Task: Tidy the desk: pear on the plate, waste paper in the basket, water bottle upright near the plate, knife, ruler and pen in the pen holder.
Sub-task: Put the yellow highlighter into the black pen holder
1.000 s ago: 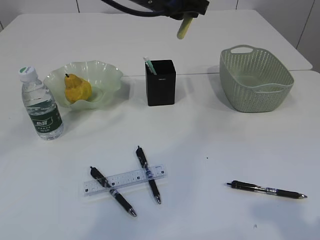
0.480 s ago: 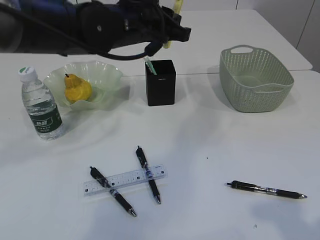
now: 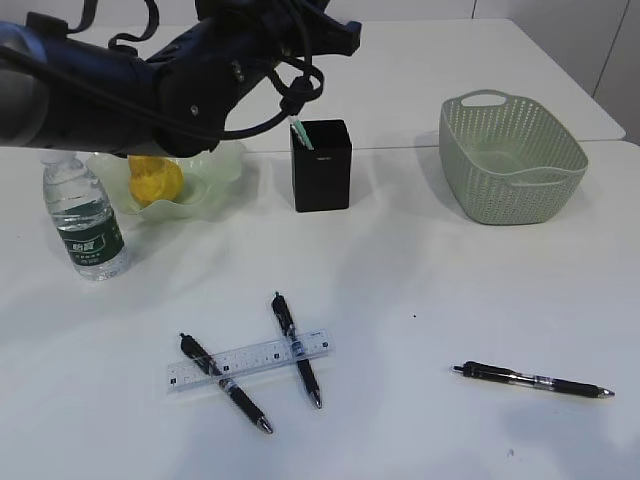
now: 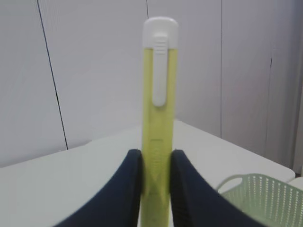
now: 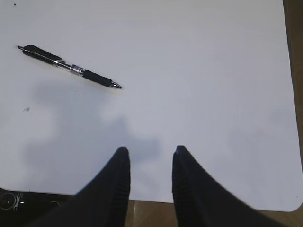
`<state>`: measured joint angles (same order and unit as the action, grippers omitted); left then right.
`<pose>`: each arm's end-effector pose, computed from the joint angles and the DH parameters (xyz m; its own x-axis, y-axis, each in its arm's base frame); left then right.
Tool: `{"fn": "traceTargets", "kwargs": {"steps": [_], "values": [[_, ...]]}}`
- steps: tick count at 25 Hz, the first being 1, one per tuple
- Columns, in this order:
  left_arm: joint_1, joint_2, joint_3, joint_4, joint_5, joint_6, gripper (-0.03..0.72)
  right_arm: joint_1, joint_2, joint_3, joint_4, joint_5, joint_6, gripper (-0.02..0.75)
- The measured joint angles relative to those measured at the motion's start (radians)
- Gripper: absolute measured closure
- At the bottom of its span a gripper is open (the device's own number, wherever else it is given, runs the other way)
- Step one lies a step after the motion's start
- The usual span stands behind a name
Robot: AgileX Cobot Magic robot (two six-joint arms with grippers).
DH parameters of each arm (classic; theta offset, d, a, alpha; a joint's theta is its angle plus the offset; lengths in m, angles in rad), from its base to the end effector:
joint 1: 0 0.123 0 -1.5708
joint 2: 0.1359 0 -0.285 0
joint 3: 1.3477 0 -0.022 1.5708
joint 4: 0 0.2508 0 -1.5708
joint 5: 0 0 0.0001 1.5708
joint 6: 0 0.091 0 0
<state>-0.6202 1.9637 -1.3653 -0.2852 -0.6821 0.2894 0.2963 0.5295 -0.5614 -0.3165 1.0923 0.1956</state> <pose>0.3852 -0.2553 0.2789 0.1501 -0.0279 -0.9883 0.4203 0.9066 0.0382 0.0770 -0.0028 0.2793 -0.7841 -0.1933 -0.5897 -0.0914 0.9759 -0.1982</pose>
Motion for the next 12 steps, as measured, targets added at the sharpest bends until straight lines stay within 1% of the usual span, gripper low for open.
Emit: {"fn": "traceTargets", "kwargs": {"steps": [12], "values": [[0.0, 0.042, 0.0, -0.002, -0.003, 0.0, 0.582, 0.0, 0.0, 0.0, 0.0, 0.0, 0.0, 0.477]]}}
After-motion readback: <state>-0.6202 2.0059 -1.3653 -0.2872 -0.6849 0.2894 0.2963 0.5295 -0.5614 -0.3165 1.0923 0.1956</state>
